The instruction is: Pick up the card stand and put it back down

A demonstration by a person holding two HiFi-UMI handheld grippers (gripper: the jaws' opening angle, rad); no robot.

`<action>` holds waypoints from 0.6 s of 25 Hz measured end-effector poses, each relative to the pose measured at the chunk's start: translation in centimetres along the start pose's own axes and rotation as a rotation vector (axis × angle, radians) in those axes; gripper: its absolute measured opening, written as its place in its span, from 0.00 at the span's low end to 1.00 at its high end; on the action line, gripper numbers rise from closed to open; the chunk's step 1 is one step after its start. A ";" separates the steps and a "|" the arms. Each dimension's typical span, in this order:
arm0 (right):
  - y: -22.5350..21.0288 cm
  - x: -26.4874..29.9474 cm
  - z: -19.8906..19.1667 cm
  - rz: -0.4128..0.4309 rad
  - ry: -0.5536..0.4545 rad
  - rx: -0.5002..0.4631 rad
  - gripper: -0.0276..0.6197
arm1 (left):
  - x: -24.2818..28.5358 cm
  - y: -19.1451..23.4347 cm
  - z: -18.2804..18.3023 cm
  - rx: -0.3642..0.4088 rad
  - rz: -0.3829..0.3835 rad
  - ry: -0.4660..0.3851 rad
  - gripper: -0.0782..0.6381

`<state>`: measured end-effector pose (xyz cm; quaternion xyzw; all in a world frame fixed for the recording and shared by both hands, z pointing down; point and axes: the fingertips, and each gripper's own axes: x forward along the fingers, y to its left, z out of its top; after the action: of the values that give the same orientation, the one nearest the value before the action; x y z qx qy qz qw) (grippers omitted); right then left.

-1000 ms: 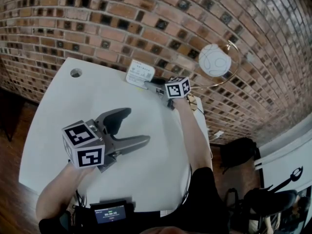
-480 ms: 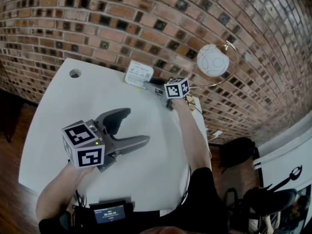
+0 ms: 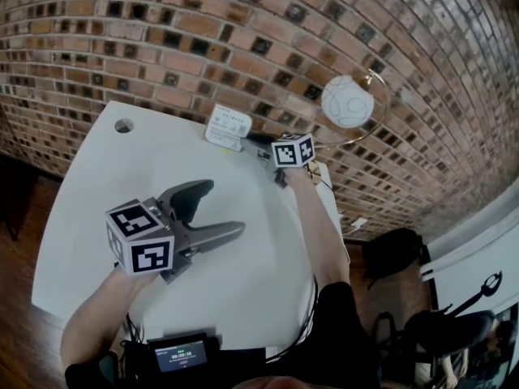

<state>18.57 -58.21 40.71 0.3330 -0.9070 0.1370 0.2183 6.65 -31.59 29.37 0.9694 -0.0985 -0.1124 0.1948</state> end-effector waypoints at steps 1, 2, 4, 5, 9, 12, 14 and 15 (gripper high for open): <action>-0.1 -0.3 -0.1 -0.020 0.002 0.000 0.22 | 0.0 0.1 0.0 -0.003 0.002 -0.001 0.74; -0.3 -0.6 -0.2 -0.045 0.002 0.002 0.24 | -0.1 0.2 0.0 -0.006 0.003 -0.002 0.74; -1.0 -1.5 -0.4 -0.103 -0.002 0.012 0.27 | 0.0 0.4 -0.2 -0.011 0.004 -0.002 0.74; -1.2 -2.0 -0.4 -0.128 -0.008 0.020 0.28 | 0.0 0.6 -0.3 -0.014 0.007 -0.001 0.74; 0.6 -4.7 0.5 -0.135 -0.089 0.050 0.27 | -0.1 1.4 -0.6 -0.024 0.022 -0.002 0.74; 4.8 -7.6 2.4 -0.043 -0.243 0.060 0.27 | -0.2 1.4 -0.3 -0.022 0.018 -0.012 0.74; 8.3 -10.2 3.9 0.017 -0.353 0.048 0.24 | -0.4 1.3 0.0 -0.014 0.011 -0.020 0.74; 10.2 -11.6 4.7 0.038 -0.402 0.039 0.23 | -0.5 1.2 0.3 -0.009 0.008 -0.026 0.74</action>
<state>18.28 -46.25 29.91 0.3407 -0.9356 0.0895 0.0237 5.96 -32.64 29.69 0.9665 -0.1047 -0.1246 0.1983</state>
